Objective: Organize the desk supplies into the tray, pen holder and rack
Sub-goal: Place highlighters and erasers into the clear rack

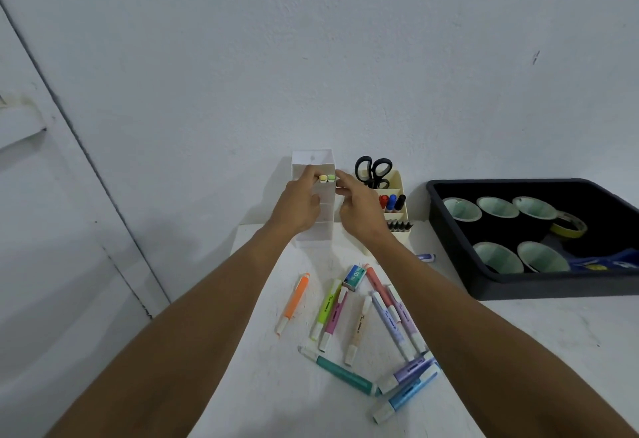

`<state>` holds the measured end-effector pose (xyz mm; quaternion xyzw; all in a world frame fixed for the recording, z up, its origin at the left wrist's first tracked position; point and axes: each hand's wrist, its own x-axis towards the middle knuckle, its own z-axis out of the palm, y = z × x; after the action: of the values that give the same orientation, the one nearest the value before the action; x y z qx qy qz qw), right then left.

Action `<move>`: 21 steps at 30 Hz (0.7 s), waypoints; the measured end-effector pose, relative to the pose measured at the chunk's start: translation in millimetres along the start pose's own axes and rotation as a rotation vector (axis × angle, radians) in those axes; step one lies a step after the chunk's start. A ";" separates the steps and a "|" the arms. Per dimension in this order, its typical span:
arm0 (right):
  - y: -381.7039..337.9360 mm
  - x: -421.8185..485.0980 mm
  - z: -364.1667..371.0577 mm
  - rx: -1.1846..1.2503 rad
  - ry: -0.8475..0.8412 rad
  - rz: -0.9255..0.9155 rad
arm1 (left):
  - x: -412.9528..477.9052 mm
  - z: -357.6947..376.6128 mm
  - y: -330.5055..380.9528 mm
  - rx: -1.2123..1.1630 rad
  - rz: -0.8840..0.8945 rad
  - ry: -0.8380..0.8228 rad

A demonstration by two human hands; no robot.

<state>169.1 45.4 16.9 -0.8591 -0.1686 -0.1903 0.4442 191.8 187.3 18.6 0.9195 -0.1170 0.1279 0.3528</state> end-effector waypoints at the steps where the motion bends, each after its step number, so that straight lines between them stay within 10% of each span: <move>1: -1.1 -0.7 -0.8 -0.012 -0.010 0.011 | -1.2 0.0 1.8 0.000 -0.002 0.001; 10: 12.0 -47.8 -20.7 -0.031 -0.073 0.085 | -60.8 13.2 -8.0 0.013 0.139 0.190; 21: 66.8 -144.4 -57.7 -0.420 -0.362 0.383 | -134.0 80.6 -18.8 0.262 0.215 -0.277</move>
<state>63.8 -56.4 -67.9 -0.9678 -0.0375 0.0216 0.2481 83.9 163.0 -93.5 0.9486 -0.2440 0.0511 0.1951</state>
